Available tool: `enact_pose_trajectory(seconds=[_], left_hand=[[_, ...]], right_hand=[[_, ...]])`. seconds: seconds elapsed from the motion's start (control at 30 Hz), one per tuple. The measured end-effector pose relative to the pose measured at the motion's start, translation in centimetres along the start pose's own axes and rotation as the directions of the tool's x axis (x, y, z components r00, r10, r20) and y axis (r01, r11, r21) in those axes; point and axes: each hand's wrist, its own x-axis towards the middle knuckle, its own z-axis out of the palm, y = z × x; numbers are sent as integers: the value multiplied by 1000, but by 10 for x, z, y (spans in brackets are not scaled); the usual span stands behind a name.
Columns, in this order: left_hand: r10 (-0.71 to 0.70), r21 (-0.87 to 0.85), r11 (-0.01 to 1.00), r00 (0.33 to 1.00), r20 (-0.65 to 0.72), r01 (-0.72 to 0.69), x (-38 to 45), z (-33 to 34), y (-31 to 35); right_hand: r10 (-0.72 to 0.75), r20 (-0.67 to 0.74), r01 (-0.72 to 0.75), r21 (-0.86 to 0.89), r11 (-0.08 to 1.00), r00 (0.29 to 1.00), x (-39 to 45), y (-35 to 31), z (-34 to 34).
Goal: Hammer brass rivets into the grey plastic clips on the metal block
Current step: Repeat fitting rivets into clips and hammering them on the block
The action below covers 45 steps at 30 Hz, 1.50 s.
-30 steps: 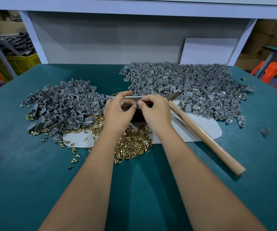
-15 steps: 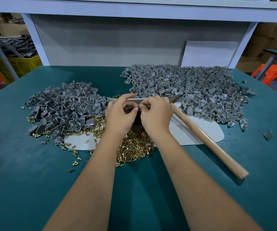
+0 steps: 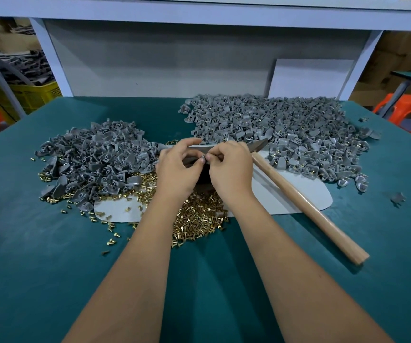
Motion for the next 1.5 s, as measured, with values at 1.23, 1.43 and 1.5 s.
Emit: enact_pose_trajectory(seconds=[1.23,1.43,1.5], left_hand=[[-74,-69,995,997,-14,73,4,2,-1],[-67,-72,995,998,-7,66,3,2,-2],[-61,-56,997,998,-9,60,3,1,-2]], right_hand=[[129,120,-151,190,970,984,2,4,-4],[104,120,-119,125,985,987,2,5,-3],[114,117,-128,118,985,987,3,4,-3]])
